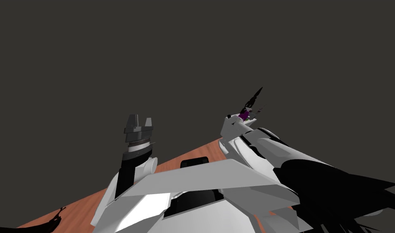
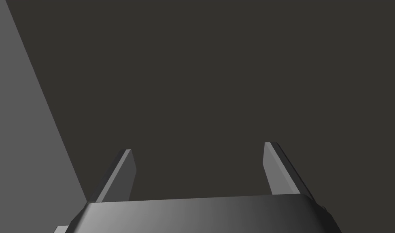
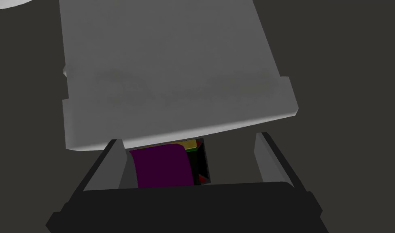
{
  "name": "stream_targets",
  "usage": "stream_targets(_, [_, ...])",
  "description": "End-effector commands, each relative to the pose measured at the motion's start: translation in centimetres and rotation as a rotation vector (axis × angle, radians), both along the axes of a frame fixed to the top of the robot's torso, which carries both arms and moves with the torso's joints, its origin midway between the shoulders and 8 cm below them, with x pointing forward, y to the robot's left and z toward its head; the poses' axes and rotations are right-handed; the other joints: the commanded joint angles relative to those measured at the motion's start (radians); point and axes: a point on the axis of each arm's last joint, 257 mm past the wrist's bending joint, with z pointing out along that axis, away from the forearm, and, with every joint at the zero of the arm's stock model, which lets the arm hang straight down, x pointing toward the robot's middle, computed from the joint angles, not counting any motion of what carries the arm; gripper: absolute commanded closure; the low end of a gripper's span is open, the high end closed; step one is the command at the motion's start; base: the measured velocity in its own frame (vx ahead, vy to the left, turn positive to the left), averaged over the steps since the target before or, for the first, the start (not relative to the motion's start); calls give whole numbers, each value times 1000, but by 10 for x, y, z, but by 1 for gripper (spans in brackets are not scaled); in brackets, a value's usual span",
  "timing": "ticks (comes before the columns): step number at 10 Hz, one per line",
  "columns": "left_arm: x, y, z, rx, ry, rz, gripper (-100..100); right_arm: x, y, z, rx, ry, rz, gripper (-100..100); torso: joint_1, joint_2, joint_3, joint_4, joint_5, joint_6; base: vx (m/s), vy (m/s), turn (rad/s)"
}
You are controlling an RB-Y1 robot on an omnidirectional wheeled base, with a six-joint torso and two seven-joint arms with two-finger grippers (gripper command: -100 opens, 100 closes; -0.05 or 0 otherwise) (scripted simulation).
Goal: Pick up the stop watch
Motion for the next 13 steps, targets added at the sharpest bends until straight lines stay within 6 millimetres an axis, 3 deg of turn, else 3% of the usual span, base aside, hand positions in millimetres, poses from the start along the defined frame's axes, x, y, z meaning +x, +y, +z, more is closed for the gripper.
stream_targets(1, [0, 0, 0, 0, 0, 0, 0, -10, -20, 19, -23, 27, -61, -100, 0, 0, 0, 0, 0, 0, 42, -45, -13])
stream_targets(3, [0, 0, 0, 0, 0, 0, 0, -15, -24, 16, -22, 37, -73, -100, -1, 0, 0, 0, 0, 0, 22, -27, 1])
stream_targets(4, [0, 0, 0, 0, 0, 0, 0, -20, -34, 29, -34, 47, -107, -100, 1, 1, 0, 0, 0, 0, 18, -25, -6])
stream_targets(6, [0, 0, 0, 0, 0, 0, 0, -32, -47, 36, -41, 69, -153, -100, 1, 1, 0, 0, 0, 0, 20, -24, -1])
stream_targets(13, [0, 0, 0, 0, 0, 0, 0, -55, -72, 61, -56, 101, -247, -100, 1, 1, 0, 0, 0, 0, 19, -18, 1])
